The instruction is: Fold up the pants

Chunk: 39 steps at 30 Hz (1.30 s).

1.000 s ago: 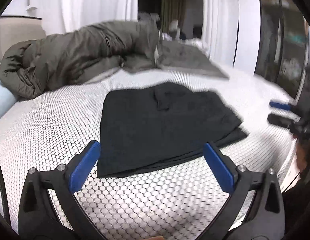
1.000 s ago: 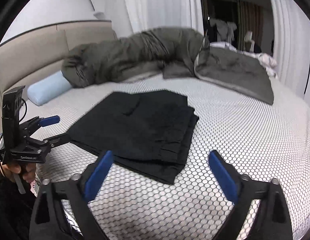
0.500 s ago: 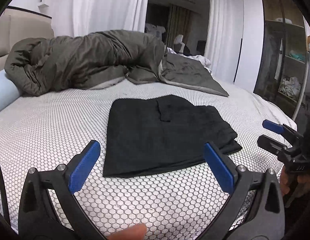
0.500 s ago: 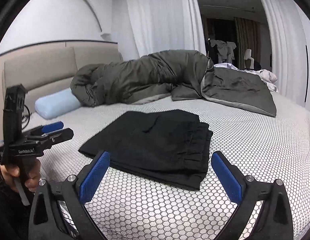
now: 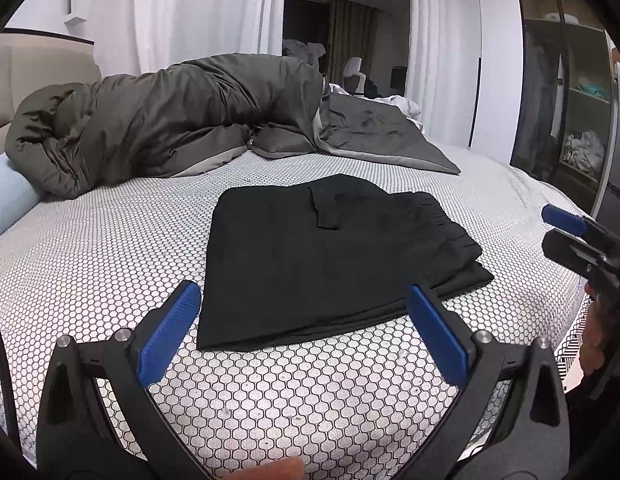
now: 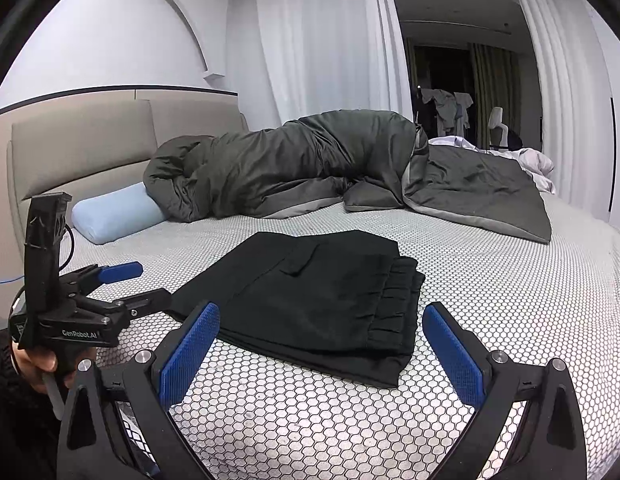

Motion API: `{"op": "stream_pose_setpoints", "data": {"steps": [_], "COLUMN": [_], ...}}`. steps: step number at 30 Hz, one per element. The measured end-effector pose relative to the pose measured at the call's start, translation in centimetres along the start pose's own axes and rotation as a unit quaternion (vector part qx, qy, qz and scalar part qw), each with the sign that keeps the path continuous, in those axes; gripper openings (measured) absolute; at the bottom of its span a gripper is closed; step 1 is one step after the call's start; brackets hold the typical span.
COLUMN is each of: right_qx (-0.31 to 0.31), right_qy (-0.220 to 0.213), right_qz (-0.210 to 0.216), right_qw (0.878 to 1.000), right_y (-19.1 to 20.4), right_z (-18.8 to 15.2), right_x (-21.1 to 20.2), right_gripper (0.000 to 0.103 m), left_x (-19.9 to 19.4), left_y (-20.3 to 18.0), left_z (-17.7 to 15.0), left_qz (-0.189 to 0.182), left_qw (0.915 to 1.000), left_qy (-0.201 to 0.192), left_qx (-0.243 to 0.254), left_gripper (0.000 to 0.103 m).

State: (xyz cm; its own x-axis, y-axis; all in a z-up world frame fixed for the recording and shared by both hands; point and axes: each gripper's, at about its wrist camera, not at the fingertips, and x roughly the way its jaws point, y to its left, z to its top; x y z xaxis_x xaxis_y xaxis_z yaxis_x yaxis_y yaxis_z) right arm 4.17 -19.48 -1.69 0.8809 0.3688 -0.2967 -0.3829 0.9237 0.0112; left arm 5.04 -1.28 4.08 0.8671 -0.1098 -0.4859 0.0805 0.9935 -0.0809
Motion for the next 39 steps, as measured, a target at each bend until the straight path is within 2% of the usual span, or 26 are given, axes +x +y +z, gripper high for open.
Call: {"op": "stream_pose_setpoints", "data": {"steps": [39], "right_qx": [-0.015], "right_qy": [-0.002], "right_qz": [-0.001], "right_qw": [1.000], "right_y": [0.8], "right_z": [-0.1], "right_x": [0.2], "right_gripper": [0.103], "left_x": [0.1], "left_y": [1.1], "left_z": [0.0], "left_qz": [0.000], "left_qw": [0.9998], "left_qy": [-0.002], "left_qx": [0.019], "left_gripper": [0.102]}}
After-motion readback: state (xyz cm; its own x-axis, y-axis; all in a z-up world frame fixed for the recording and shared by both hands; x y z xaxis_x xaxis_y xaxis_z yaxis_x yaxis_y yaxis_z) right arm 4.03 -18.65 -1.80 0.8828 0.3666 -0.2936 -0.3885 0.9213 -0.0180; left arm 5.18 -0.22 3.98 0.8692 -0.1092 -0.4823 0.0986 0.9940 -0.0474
